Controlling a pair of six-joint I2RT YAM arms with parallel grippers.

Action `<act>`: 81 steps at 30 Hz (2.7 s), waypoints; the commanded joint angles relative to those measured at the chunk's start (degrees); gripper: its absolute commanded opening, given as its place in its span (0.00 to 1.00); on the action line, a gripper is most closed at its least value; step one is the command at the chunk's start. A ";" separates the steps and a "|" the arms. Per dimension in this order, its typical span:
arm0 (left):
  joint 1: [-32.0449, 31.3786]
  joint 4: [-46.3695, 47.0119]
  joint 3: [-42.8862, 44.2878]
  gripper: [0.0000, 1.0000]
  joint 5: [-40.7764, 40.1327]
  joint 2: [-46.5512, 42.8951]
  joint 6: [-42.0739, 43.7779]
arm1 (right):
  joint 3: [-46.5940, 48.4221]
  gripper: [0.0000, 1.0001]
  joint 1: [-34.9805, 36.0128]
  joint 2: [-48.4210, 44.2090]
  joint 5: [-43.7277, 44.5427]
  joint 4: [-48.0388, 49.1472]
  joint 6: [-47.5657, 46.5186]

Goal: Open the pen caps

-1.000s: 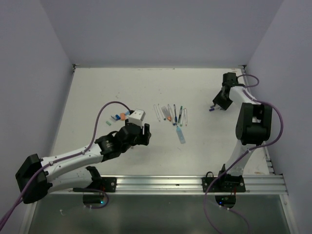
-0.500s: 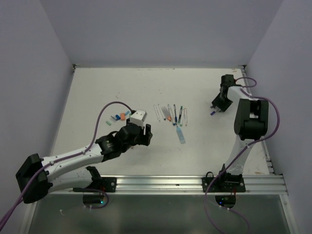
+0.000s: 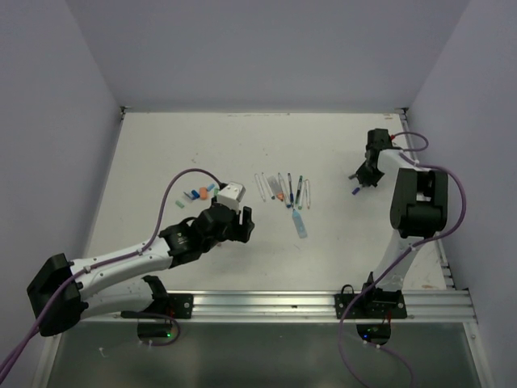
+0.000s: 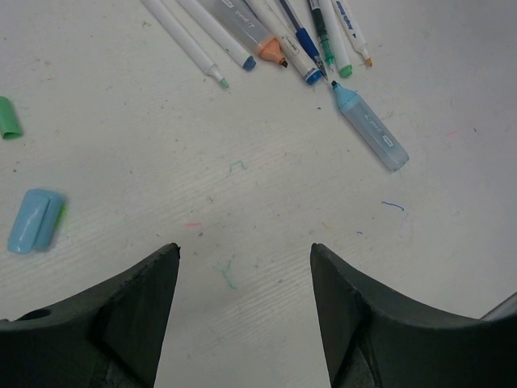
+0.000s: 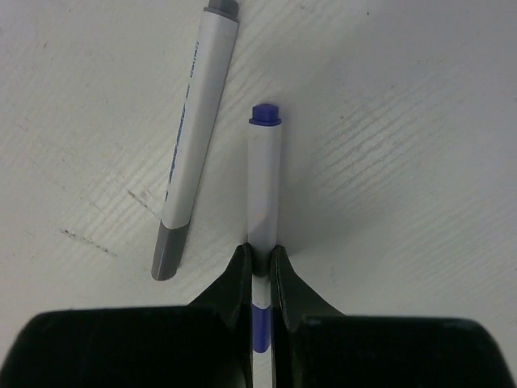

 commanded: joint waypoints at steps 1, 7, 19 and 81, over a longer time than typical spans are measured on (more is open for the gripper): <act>0.47 1.71 1.51 0.70 1.57 0.09 0.91 | -4.90 0.00 -0.34 -1.94 0.13 -2.02 -0.60; 2.13 2.67 4.58 0.70 10.68 2.11 0.30 | -13.50 0.00 -0.25 -13.97 -2.14 0.71 -2.27; 11.54 24.97 3.10 0.69 42.43 13.18 -10.50 | -22.57 0.00 15.19 -38.24 -28.59 10.45 -4.92; 11.54 28.61 11.27 0.00 40.25 25.76 -17.99 | -26.54 0.26 31.39 -31.40 -44.08 32.71 6.78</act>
